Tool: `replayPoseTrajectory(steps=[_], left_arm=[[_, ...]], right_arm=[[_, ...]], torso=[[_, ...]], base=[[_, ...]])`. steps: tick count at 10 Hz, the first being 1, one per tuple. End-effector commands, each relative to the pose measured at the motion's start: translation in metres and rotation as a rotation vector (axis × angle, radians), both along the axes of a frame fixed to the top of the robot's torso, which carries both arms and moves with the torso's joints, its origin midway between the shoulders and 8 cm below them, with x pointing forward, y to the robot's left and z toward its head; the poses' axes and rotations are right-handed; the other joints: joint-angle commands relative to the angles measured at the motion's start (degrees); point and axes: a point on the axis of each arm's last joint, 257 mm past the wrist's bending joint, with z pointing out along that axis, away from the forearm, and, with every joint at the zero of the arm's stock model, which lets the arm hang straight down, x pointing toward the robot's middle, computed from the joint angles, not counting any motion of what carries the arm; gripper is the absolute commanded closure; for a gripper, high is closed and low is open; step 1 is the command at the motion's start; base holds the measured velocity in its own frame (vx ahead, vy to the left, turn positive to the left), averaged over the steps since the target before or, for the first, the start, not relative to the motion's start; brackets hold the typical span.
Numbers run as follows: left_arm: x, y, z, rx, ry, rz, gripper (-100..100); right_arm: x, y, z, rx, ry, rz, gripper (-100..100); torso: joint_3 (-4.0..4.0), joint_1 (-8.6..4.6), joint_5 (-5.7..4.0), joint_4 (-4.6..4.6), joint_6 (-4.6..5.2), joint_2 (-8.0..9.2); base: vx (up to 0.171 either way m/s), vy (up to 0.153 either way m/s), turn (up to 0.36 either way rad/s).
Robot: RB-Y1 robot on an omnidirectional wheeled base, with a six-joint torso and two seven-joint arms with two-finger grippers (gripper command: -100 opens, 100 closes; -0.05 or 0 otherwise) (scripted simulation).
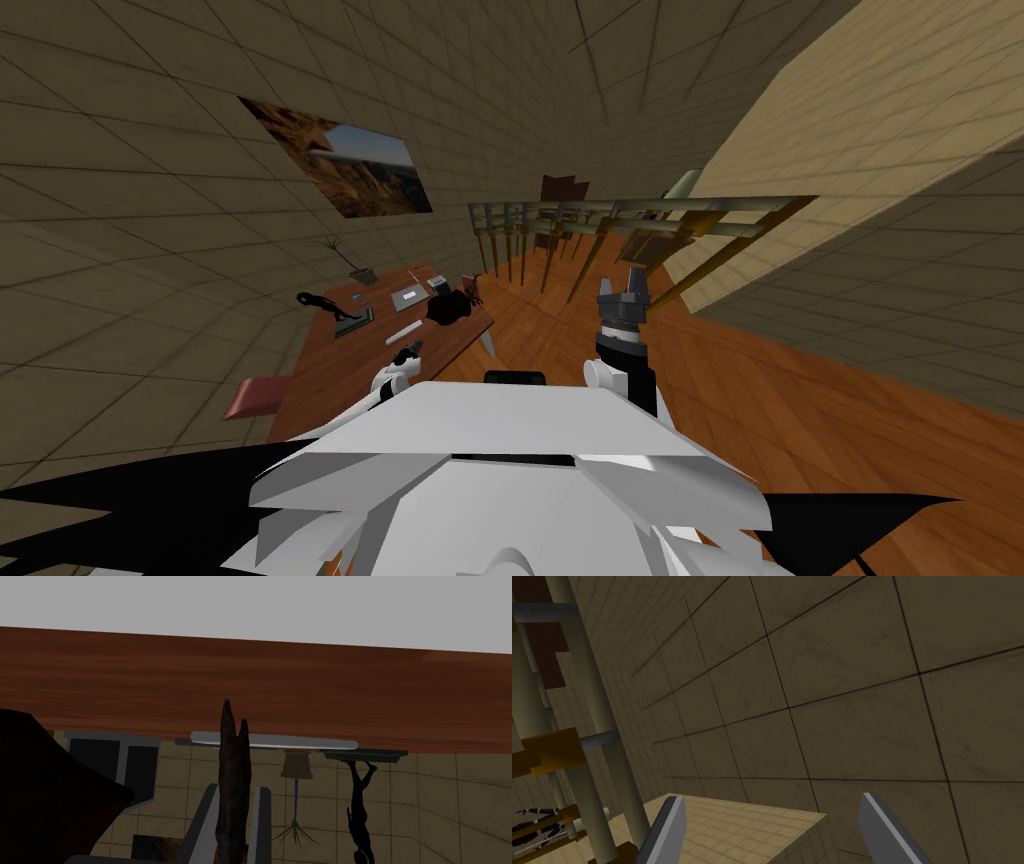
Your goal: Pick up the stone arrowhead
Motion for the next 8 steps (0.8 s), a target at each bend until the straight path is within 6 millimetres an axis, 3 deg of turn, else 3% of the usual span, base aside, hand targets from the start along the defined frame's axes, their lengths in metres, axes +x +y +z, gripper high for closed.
replayPoseTrajectory(steps=[1, 2, 4, 5, 6, 8], left_arm=[[0.021, -0.013, 0.002, -0.01, -0.015, -0.038, 100], [0.027, -0.019, 0.001, -0.004, -0.004, -0.066, 100], [0.028, -0.021, 0.001, -0.003, -0.002, -0.072, 100], [0.045, -0.033, 0.003, -0.006, -0.01, -0.108, 100], [0.048, -0.037, 0.003, -0.003, -0.003, -0.126, 100], [0.048, -0.037, 0.003, -0.003, -0.003, -0.126, 100]], right_arm=[[0.0, 0.0, 0.0, 0.0, 0.0, 0.0, 0], [0.0, 0.0, 0.0, 0.0, 0.0, 0.0, 0], [0.0, 0.0, 0.0, 0.0, 0.0, 0.0, 0], [0.0, 0.0, 0.0, 0.0, 0.0, 0.0, 0], [0.0, 0.0, 0.0, 0.0, 0.0, 0.0, 0], [0.0, 0.0, 0.0, 0.0, 0.0, 0.0, 0]], torso=[[0.0, 0.0, 0.0, 0.0, 0.0, 0.0], [-0.08, -0.01, 0.03, -0.02, 0.07, -0.15], [-0.06, -0.03, 0.04, 0.01, 0.2, -0.11], [-0.01, 0.0, 0.06, 0.03, 0.23, -0.02], [-0.02, 0.02, 0.04, 0.0, 0.05, -0.03], [0.0, -0.01, 0.05, 0.03, 0.23, -0.01]], base=[[0.091, -0.011, 0.432], [0.078, -0.016, 0.303], [0.024, -0.012, 0.035], [0.044, 0.005, 0.321], [0.049, -0.015, 0.24], [0.009, -0.01, -0.015]])
